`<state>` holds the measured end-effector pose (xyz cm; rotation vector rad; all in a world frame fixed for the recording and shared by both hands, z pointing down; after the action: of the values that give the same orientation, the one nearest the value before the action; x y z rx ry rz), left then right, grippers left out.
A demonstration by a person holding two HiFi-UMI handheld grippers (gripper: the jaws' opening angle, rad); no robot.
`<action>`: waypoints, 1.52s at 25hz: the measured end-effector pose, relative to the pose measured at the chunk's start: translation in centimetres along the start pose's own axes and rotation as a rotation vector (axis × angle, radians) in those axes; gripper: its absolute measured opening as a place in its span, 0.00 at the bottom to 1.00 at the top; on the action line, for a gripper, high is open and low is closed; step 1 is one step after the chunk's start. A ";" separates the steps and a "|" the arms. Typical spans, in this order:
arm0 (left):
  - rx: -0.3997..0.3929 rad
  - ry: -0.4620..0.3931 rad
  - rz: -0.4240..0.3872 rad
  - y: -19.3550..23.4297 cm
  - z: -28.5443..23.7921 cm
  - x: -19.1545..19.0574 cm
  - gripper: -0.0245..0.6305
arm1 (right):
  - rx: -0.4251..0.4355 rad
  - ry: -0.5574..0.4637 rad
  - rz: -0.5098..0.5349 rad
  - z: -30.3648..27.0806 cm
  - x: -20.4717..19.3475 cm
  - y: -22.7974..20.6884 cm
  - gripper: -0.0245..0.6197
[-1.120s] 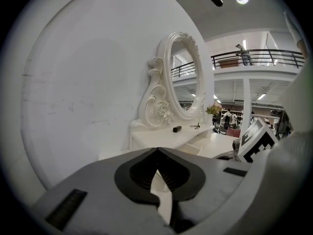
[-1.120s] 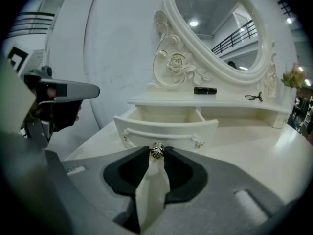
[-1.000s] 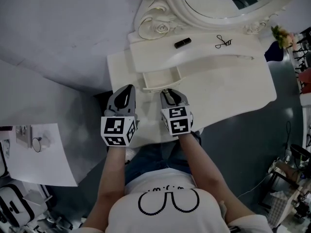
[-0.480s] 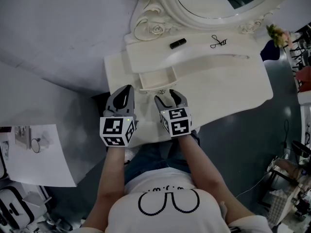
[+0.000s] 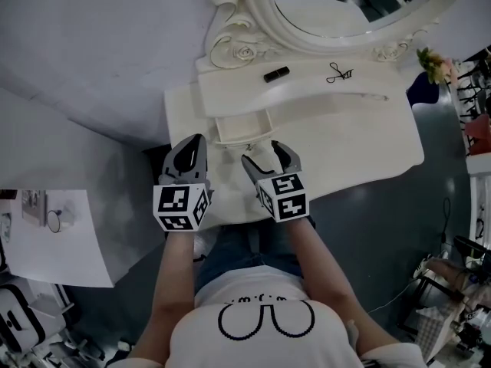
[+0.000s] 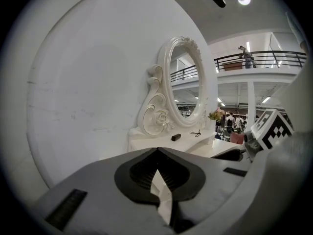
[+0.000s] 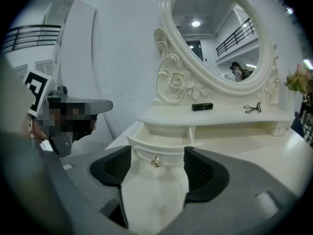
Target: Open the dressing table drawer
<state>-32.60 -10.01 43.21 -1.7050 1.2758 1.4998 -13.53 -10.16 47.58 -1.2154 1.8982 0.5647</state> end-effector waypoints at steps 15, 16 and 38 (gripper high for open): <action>0.111 -0.136 -0.100 -2.4 1.2 6.0 0.04 | 0.040 -0.296 0.166 7.1 9.6 -4.2 0.04; 0.112 -0.148 -0.118 -2.5 1.2 6.7 0.04 | 0.039 -0.325 0.177 7.5 10.4 -4.4 0.04; 0.111 -0.361 -0.243 -4.2 2.8 16.0 0.04 | -0.034 -0.629 0.238 15.4 17.8 -6.1 0.04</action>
<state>-31.12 -10.71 26.57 -1.3836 0.9109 1.4784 -6.18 -11.47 24.42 -0.7113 1.4939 0.9793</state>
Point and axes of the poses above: the fingertips, and each gripper's own axes: z backward along the fingers, y to its left, x out of its top, the point moved 8 cm from there along z, backward along the fingers, and after that the axes turned 5 degrees about -x, right-handed, at the moved point
